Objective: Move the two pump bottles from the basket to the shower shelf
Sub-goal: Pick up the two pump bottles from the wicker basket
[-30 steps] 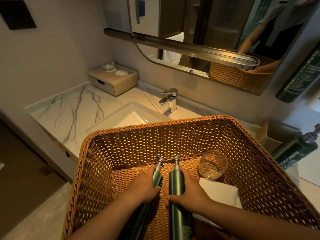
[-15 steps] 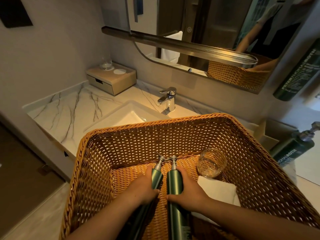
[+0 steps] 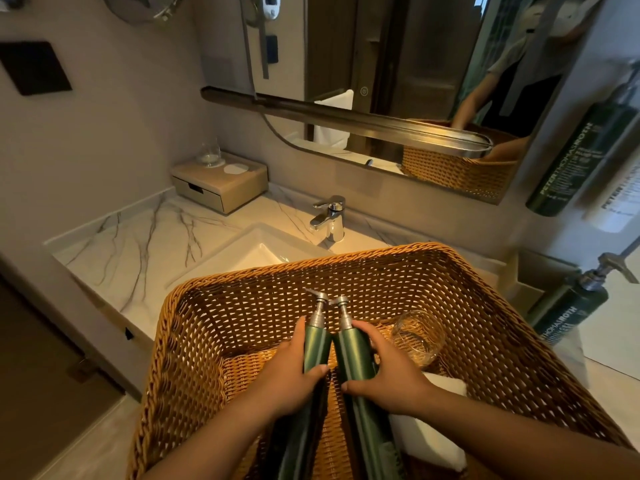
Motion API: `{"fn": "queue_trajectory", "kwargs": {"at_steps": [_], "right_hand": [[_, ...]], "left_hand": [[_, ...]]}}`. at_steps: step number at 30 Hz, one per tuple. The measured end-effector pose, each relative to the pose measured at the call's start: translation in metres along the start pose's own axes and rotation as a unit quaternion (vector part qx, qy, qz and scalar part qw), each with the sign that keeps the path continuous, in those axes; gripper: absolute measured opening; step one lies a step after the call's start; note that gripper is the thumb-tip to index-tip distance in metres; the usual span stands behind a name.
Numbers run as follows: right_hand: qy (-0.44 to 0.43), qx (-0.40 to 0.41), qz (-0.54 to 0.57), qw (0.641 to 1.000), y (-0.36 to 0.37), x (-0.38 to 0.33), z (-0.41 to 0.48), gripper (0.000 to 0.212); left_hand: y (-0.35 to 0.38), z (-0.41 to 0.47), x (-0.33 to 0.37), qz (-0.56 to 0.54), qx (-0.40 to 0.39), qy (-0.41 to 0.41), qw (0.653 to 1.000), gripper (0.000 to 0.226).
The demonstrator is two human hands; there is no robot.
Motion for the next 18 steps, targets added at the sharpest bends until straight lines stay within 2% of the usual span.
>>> {"fn": "queue_trajectory", "kwargs": {"at_steps": [7, 18], "right_hand": [[-0.021, 0.033, 0.037, 0.999, -0.024, -0.021, 0.002, 0.092], [-0.031, 0.019, 0.056, 0.998, -0.039, -0.036, -0.013, 0.089]], "left_hand": [[-0.021, -0.001, 0.012, -0.043, 0.011, 0.026, 0.999, 0.092], [-0.037, -0.018, 0.027, -0.079, 0.027, 0.032, 0.996, 0.090]]}}
Point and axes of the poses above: each hand's wrist, its own z-axis towards the middle knuckle, its own y-axis out of the palm, x = y × z, the point moved 3 cm from there along z, towards the middle knuckle, and after that the axes turned 15 degrees about x, right-handed, at the moved point
